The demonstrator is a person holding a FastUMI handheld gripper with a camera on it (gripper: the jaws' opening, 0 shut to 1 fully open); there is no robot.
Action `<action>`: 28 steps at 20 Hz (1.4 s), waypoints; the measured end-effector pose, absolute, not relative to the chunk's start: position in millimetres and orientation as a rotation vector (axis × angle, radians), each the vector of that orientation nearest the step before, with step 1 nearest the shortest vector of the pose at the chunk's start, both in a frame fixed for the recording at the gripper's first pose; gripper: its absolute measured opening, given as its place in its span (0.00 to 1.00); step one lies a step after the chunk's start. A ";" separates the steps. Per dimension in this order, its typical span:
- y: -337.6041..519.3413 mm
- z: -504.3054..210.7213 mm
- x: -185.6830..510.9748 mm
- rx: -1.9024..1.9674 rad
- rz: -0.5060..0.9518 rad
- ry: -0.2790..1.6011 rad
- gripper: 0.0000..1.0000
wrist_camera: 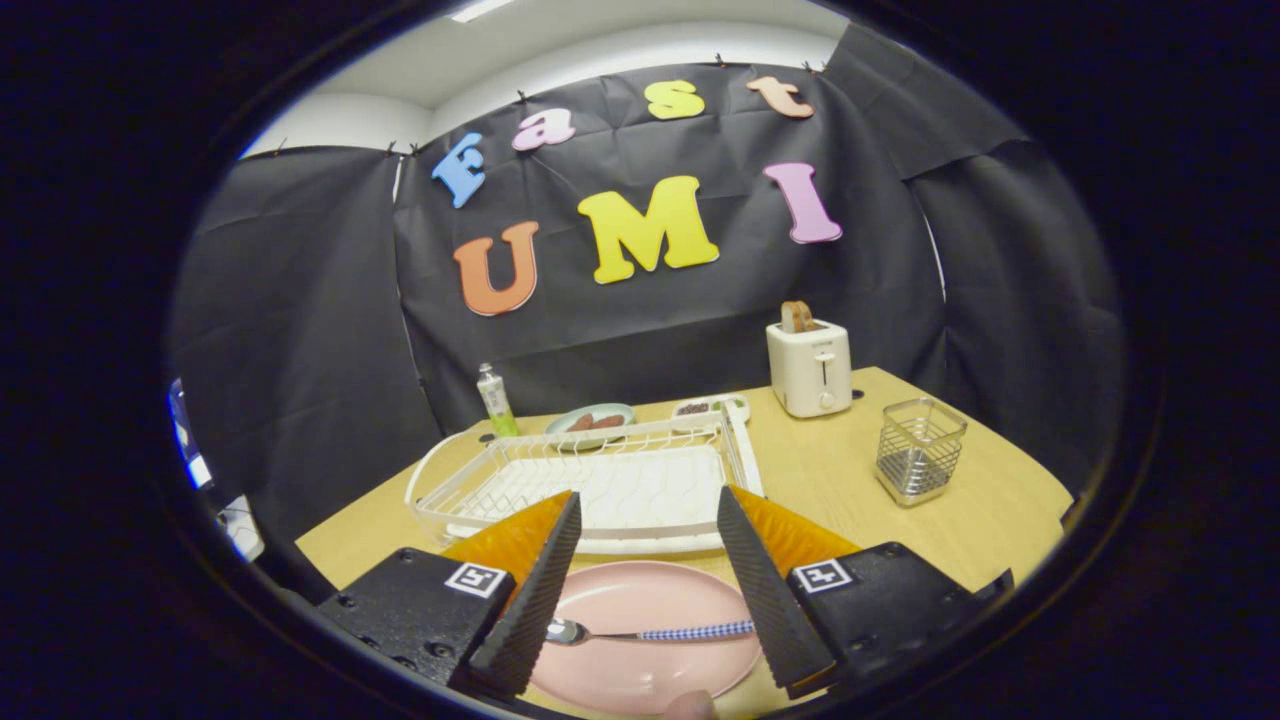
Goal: Take the plate from the dish rack, then take the spoon from the basket and place it into the plate.
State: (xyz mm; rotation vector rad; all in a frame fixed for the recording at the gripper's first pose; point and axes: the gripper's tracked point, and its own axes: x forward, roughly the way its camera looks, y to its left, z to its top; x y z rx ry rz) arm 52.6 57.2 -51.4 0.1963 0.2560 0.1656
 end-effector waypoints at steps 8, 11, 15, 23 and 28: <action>57.8 -0.2 25.7 0.024 0.129 0.101 0.98; 69.7 13.7 18.0 0.006 0.148 0.056 0.98; 83.3 28.6 5.8 0.021 0.184 0.016 0.99; 96.8 24.8 6.6 0.087 0.191 0.004 0.99; 104.7 18.3 14.0 0.109 0.177 0.013 0.99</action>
